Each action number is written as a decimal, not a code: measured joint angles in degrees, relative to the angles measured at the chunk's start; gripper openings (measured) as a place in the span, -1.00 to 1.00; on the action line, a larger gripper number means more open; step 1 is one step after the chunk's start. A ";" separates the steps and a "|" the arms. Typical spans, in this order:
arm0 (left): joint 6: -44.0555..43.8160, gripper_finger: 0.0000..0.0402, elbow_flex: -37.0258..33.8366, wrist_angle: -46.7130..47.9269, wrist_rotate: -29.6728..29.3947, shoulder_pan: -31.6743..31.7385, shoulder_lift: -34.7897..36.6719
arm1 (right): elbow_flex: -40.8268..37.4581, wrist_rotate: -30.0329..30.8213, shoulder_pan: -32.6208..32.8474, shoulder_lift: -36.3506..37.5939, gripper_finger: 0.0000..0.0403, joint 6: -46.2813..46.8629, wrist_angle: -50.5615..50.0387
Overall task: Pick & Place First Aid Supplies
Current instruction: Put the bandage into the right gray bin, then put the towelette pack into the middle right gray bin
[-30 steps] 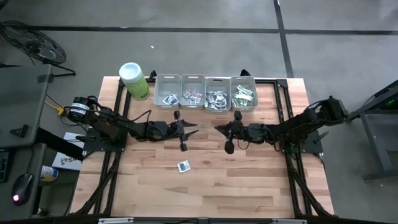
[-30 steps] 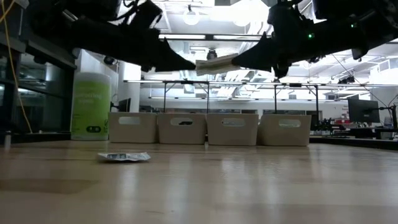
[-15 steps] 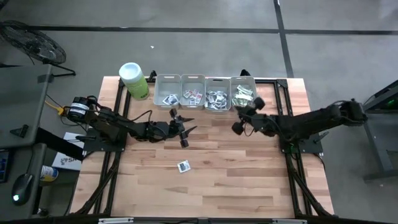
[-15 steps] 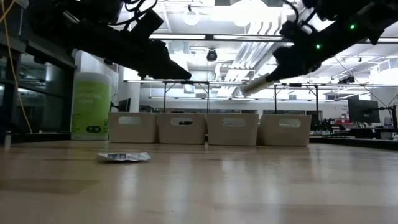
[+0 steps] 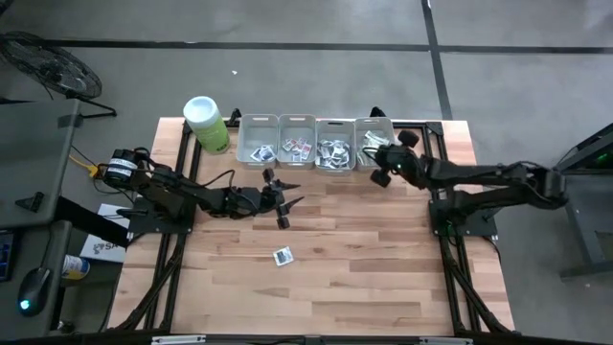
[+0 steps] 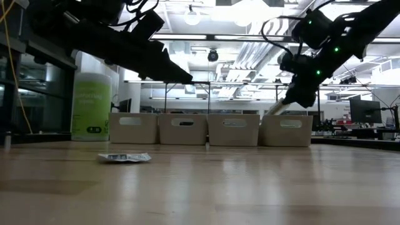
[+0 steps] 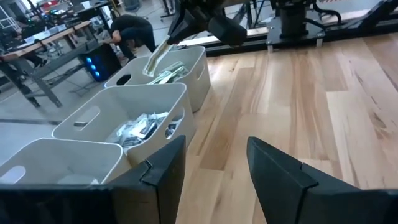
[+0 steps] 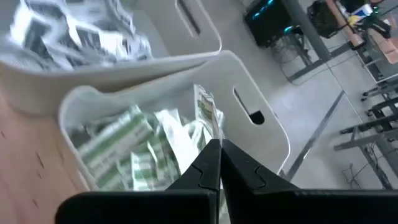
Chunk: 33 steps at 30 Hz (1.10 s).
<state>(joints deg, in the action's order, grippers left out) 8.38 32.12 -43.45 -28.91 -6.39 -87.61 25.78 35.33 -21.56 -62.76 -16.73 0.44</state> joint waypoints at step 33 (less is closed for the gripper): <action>-13.36 -0.15 0.12 25.49 9.21 -0.04 13.41 | 1.18 -14.99 -0.25 10.99 0.10 7.37 -2.76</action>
<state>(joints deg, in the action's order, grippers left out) -4.98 32.24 -17.96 -19.70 -6.43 -74.20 26.96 20.34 -21.81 -51.77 -9.37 -2.33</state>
